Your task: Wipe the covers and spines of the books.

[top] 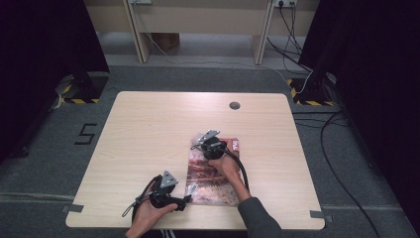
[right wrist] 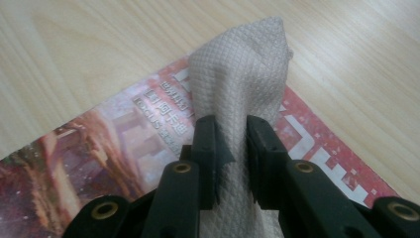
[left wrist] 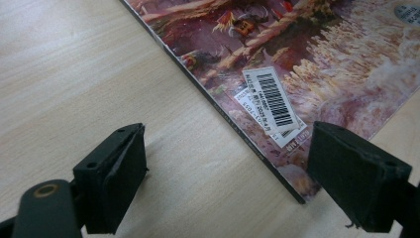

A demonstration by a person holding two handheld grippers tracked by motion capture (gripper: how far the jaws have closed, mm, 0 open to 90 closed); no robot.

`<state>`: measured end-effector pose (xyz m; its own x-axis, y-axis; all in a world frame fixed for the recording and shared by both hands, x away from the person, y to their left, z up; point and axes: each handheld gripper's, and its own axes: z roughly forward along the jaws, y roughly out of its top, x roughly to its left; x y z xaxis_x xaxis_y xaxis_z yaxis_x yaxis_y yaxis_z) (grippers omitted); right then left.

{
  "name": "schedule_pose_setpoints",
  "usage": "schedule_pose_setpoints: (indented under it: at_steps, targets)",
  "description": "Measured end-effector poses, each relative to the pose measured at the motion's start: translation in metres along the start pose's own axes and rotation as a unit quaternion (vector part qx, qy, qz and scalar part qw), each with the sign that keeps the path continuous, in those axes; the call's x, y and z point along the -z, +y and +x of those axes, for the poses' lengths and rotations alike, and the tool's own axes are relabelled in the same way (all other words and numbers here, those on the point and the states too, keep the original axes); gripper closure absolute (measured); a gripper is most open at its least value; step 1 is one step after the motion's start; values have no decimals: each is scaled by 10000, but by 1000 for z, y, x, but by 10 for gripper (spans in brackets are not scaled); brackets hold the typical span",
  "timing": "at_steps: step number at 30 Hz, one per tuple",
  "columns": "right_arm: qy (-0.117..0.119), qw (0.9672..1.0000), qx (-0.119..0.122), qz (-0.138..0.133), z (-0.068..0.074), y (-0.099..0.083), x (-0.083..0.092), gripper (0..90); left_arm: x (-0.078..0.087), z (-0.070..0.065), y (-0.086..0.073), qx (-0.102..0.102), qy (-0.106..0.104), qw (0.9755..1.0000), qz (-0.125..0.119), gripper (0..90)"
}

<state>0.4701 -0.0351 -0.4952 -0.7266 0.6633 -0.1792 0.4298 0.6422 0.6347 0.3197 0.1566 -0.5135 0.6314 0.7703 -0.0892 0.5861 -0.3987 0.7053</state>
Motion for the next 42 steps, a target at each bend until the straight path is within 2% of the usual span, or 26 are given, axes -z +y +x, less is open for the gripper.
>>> schedule_pose_setpoints:
  at_steps: [5,12,14,18,26,32,37,41,42]
  targets:
    - [20,10000,47,48,-2,-5,5,761,0,0,0,8,0,10000,-5,147]
    - [-127,9996,-236,21,-22,-25,16,761,0,0,0,26,-4,10000,2,147]
    - [-109,9997,-210,-28,-23,-29,18,762,0,0,0,30,-8,10000,6,145]
    - [-57,9998,-153,-86,-16,-36,25,762,0,0,0,30,-6,10000,7,145]
    - [231,9994,50,-237,4,-47,36,761,0,0,0,43,-3,10000,-3,144]
    - [413,9987,189,-239,18,-49,42,760,0,0,-1,32,1,10000,-5,146]
    - [575,9978,195,-267,32,-54,49,758,1,-1,0,-2,17,10000,-8,150]
    - [642,9972,255,-283,36,-57,52,757,1,-1,-1,-22,17,10000,-25,155]
    - [654,9974,157,-263,37,-58,53,756,1,-1,-1,-27,10,10000,-23,158]
